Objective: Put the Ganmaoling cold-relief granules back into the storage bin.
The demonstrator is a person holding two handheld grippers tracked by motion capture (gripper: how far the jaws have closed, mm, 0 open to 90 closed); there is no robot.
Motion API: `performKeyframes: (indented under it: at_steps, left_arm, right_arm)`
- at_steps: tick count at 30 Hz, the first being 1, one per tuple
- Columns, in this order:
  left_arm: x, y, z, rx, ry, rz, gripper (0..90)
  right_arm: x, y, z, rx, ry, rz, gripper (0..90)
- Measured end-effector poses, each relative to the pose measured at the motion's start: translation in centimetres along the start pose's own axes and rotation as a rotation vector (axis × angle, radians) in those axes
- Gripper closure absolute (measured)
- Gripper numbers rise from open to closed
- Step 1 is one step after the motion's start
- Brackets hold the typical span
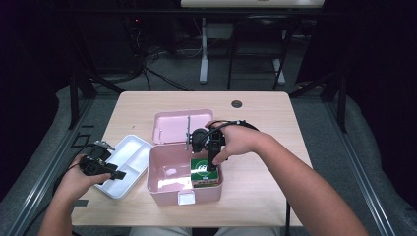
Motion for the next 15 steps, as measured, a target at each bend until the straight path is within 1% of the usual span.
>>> performKeyframes:
  at_steps: [3,5,8,9,12,15]
  left_arm:
    - [0.0,0.0,0.0,0.001,-0.002,-0.007,47.7]
    - [0.0,0.0,0.0,0.000,-0.002,-0.007,47.7]
    - [0.0,-0.1,0.0,-0.003,-0.002,0.001,47.7]
    - [0.1,-0.1,0.0,-0.004,-0.006,-0.003,47.7]
    - [0.1,-0.1,-0.1,-0.006,-0.004,0.011,47.8]
    - [0.1,-0.2,-0.1,-0.008,-0.012,0.002,48.3]
  right_arm:
    - [0.5,0.2,0.6,0.014,-0.001,-0.007,23.6]
    - [0.9,0.2,1.0,0.017,-0.004,-0.021,24.3]
    - [1.8,0.4,1.3,0.025,-0.012,-0.049,24.7]
    - [2.2,0.5,1.4,0.027,-0.013,-0.053,24.8]
    - [3.3,0.7,1.6,0.035,-0.017,-0.079,25.2]
    - [4.4,1.0,1.8,0.039,-0.013,-0.114,25.6]
Point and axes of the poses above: each handheld gripper's, and its own axes: z roughly backward along the jaws, x roughly out of its underside, y roughly to its right, the point moved 10 cm from there along -z, roughly forward along the jaws, and after that the axes turned 9 degrees about x, right-handed, at the moved point
